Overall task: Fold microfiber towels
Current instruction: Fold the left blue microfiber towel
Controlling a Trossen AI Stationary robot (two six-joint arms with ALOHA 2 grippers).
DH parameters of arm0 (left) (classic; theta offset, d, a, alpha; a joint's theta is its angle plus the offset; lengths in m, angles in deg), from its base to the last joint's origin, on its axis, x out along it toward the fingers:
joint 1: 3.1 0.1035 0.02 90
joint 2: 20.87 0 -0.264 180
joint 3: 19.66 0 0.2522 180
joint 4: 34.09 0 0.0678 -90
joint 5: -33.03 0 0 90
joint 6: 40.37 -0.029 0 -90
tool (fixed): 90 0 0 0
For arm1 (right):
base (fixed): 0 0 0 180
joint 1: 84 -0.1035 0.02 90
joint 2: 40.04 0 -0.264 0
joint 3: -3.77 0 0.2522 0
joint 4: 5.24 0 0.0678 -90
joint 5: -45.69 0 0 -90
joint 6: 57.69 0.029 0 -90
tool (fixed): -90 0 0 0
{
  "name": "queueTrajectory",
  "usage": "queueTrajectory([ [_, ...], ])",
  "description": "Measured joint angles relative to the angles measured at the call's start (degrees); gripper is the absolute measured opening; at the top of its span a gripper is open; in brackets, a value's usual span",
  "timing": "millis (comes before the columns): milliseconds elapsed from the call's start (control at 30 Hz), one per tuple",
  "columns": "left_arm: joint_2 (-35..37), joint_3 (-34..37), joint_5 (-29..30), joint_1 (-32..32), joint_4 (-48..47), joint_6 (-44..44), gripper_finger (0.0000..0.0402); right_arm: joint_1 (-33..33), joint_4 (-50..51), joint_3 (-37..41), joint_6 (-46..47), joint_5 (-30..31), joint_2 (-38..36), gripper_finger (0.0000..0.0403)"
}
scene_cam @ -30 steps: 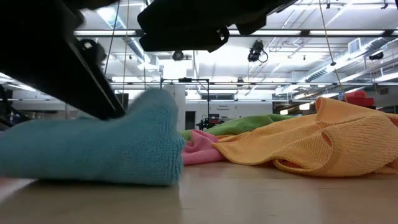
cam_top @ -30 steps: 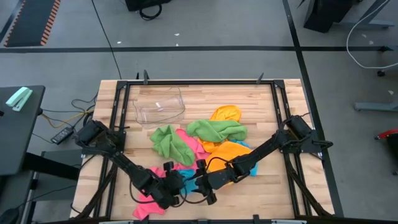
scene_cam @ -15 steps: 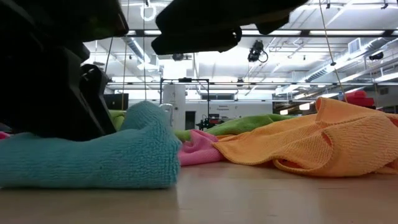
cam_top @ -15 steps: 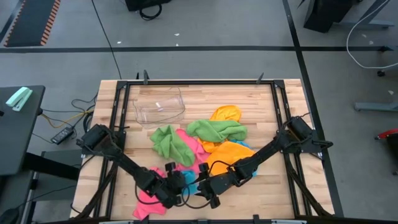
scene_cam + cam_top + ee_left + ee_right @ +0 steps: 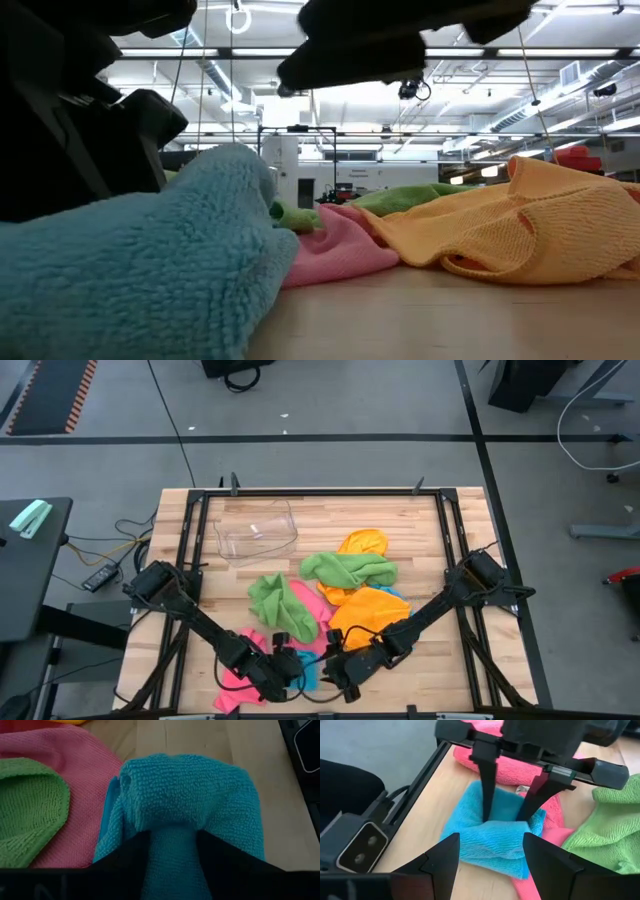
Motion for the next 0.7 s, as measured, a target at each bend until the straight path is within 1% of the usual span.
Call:
queueTrajectory([
  [167,0.0,0.0,-0.4,-0.2,0.2,-1.1,0.0184,-1.5,0.1,0.0,-0.9,3.3,0.0,0.0227],
  [467,0.0,0.0,-0.2,-1.7,0.6,-3.0,0.0207,-1.5,0.0,0.0,0.5,3.5,0.0,0.0227],
  [700,0.1,0.0,0.6,-3.0,0.5,-8.5,0.0203,-1.5,-3.6,0.0,-3.1,4.6,0.7,0.0227],
])
